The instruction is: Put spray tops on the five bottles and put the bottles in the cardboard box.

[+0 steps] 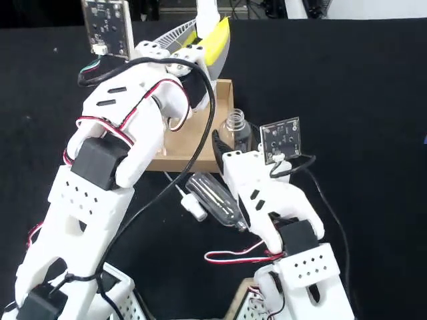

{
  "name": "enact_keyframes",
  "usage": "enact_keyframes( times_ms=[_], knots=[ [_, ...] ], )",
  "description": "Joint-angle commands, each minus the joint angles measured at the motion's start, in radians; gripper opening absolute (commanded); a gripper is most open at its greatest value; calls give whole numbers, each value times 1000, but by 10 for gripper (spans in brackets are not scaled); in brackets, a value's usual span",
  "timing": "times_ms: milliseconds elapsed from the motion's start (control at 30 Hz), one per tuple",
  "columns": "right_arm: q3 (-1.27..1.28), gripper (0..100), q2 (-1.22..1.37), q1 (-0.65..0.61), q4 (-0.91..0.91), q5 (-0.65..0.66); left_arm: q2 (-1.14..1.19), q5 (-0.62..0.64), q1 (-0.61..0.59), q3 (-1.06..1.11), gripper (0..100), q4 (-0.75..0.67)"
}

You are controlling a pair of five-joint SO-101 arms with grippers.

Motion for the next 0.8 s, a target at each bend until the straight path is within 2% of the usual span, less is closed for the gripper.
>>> enact_keyframes(
  times_ms=[0, 133, 233, 467, 567, 767],
  knots=[
    [-8, 28, -22, -15, -15, 2, -9, 28, 8, -12, 98, -23],
    [-8, 28, -22, -15, -15, 2, -3, 32, 8, -12, 98, -28],
    [-8, 28, -22, -15, -15, 2, -2, 34, 8, 8, 98, -86],
    [-8, 28, -22, -15, -15, 2, -12, 31, 10, 217, 98, -408],
    [-8, 28, -24, -15, -15, 2, -14, 29, 10, 213, 99, -394],
    [-8, 28, -24, -15, -15, 2, -12, 32, 10, 113, 101, -218]
  ],
)
